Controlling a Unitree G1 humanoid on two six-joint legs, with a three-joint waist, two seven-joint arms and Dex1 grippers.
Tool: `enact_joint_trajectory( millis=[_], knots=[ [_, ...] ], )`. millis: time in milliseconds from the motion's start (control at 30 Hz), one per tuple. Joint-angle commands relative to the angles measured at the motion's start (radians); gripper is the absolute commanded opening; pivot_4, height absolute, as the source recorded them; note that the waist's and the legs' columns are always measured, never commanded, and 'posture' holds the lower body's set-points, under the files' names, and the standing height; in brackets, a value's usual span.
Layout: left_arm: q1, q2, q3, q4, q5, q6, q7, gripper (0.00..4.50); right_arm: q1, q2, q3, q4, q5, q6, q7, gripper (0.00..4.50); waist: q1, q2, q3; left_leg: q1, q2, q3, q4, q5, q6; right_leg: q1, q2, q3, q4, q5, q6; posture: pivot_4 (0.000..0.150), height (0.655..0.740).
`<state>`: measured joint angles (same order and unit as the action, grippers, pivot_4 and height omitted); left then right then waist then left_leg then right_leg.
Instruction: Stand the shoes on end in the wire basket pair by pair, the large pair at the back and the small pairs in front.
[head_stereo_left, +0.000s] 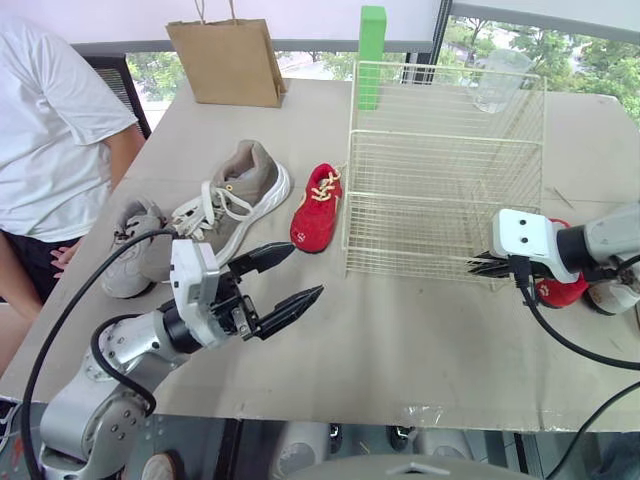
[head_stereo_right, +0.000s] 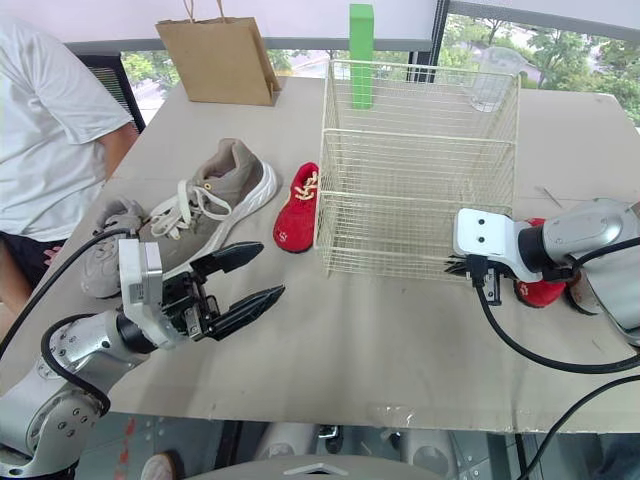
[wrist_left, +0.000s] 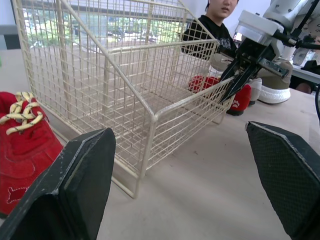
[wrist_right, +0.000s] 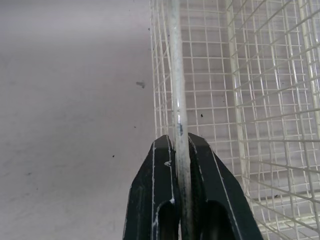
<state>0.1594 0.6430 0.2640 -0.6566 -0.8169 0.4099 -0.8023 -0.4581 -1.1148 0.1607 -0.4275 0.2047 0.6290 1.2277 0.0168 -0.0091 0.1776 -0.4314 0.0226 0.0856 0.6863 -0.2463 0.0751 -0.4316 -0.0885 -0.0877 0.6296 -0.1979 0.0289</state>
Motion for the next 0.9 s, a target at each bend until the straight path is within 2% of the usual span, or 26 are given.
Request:
enact_joint_trajectory(
  millis=[33,333,533,633,733,767,800,833,900],
  knots=[
    [-0.016,0.009,0.003,-0.003,-0.014,0.003,-0.006,4.5,-0.001,-0.036,-0.044,0.016,-0.011,0.0,-0.007,0.09,0.0,0.0,0.0,0.0,0.0,0.0,0.0,0.0,0.0,0.0,0.0,0.0,0.0,0.0,0.0,0.15,0.74],
    [-0.027,0.011,0.001,0.004,-0.006,0.012,-0.015,4.5,0.026,-0.054,-0.065,0.0,-0.004,0.028,-0.033,0.09,0.001,0.0,0.0,0.0,0.0,0.0,0.0,0.001,0.002,0.001,0.0,0.0,0.0,0.0,0.0,0.15,0.74],
    [-0.034,0.016,0.002,0.008,-0.003,0.016,-0.022,4.5,0.016,-0.009,-0.122,-0.046,0.065,0.092,-0.079,0.09,0.002,0.0,0.0,0.0,0.0,0.0,0.001,0.0,0.0,0.001,0.0,0.0,0.0,0.0,0.0,0.15,0.74],
    [-0.041,0.017,-0.004,0.005,-0.004,0.02,-0.018,4.5,0.027,0.023,-0.181,-0.078,0.118,0.101,-0.102,0.95,0.0,0.0,0.0,0.0,0.0,0.0,0.0,0.0,0.0,0.001,0.0,0.0,0.0,0.0,0.0,0.15,0.74],
    [-0.05,0.017,-0.009,0.008,-0.003,0.022,-0.018,4.5,0.069,0.046,-0.286,-0.108,0.161,0.084,-0.129,2.31,0.001,-0.001,0.0,-0.001,0.0,0.0,0.0,0.001,0.002,0.001,0.001,0.001,0.0,0.0,0.0,0.15,0.74],
    [-0.052,0.017,-0.009,0.012,-0.003,0.022,-0.02,4.5,0.087,0.054,-0.338,-0.123,0.185,0.079,-0.13,2.57,0.001,-0.001,0.0,-0.001,0.0,-0.001,0.0,0.001,0.002,0.001,0.001,0.001,0.0,0.0,0.0,0.15,0.74],
    [-0.054,0.017,-0.008,0.014,-0.003,0.021,-0.021,4.5,0.101,0.057,-0.373,-0.133,0.204,0.075,-0.131,3.41,0.001,-0.001,0.0,-0.001,0.0,-0.001,0.0,0.001,0.002,0.0,0.001,0.001,0.0,0.0,0.0,0.15,0.74],
    [-0.056,0.015,-0.006,0.02,-0.005,0.021,-0.02,4.5,0.113,0.068,-0.422,-0.15,0.241,0.087,-0.13,3.58,0.0,0.0,0.0,-0.001,0.0,-0.001,0.0,0.001,0.002,0.001,0.001,0.001,0.0,0.0,0.0,0.15,0.74],
    [-0.061,0.01,-0.01,0.035,-0.006,0.019,-0.022,4.5,0.14,0.091,-0.52,-0.187,0.32,0.118,-0.132,4.41,0.0,-0.001,0.0,0.0,0.0,0.0,-0.001,0.001,0.002,0.001,0.001,0.001,0.0,0.0,0.0,0.15,0.74]
  ],
)
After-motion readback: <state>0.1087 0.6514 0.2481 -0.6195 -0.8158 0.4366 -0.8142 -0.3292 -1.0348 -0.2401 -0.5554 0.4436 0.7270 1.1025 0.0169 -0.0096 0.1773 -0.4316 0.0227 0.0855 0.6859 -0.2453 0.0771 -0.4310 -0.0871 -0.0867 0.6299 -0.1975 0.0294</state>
